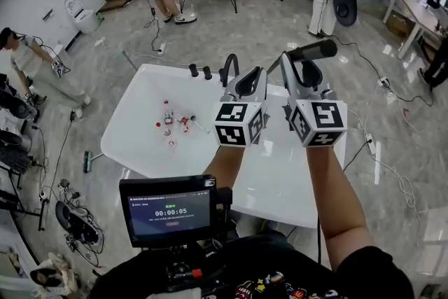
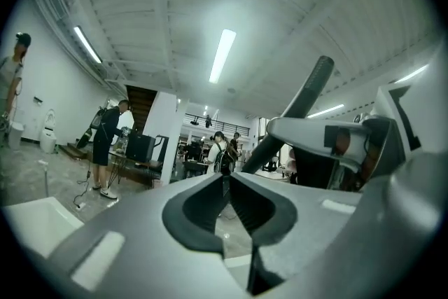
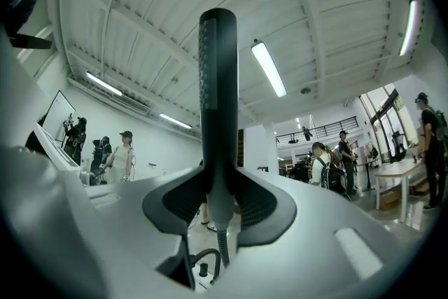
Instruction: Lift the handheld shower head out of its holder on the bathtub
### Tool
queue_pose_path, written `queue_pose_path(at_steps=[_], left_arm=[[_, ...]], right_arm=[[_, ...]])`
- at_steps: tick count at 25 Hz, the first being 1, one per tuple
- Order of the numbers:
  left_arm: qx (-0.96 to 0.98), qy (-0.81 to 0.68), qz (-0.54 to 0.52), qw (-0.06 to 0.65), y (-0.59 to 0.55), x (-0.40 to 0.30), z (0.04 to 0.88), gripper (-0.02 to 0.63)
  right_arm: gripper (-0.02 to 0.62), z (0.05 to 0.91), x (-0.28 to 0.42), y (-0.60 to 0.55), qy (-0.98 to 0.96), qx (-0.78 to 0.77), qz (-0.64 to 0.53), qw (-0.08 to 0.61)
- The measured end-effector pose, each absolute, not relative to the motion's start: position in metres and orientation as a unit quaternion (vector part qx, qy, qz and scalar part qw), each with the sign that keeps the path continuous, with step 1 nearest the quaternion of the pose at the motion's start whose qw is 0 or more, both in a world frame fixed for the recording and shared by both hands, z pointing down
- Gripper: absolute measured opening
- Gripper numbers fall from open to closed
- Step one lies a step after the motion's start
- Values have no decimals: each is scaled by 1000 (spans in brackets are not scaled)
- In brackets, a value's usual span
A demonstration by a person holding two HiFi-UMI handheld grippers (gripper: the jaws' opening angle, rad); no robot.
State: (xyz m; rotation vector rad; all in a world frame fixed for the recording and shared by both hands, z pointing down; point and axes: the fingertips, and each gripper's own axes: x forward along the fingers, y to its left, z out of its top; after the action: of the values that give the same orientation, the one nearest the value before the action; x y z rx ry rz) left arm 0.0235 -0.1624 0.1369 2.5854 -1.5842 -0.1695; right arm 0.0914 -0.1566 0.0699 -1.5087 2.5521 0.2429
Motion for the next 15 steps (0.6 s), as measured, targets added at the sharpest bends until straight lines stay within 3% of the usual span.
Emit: queue_pose_path(at_steps=[8,15], left_arm=[[851,-517,-89,-16,-78,75,53,26],[849,-515,-108,-47,-36,82,25,26]], right_arm=[[154,-38,148,-50,860,-458,131,180],[155,-61,172,1,857,-444,148,217]])
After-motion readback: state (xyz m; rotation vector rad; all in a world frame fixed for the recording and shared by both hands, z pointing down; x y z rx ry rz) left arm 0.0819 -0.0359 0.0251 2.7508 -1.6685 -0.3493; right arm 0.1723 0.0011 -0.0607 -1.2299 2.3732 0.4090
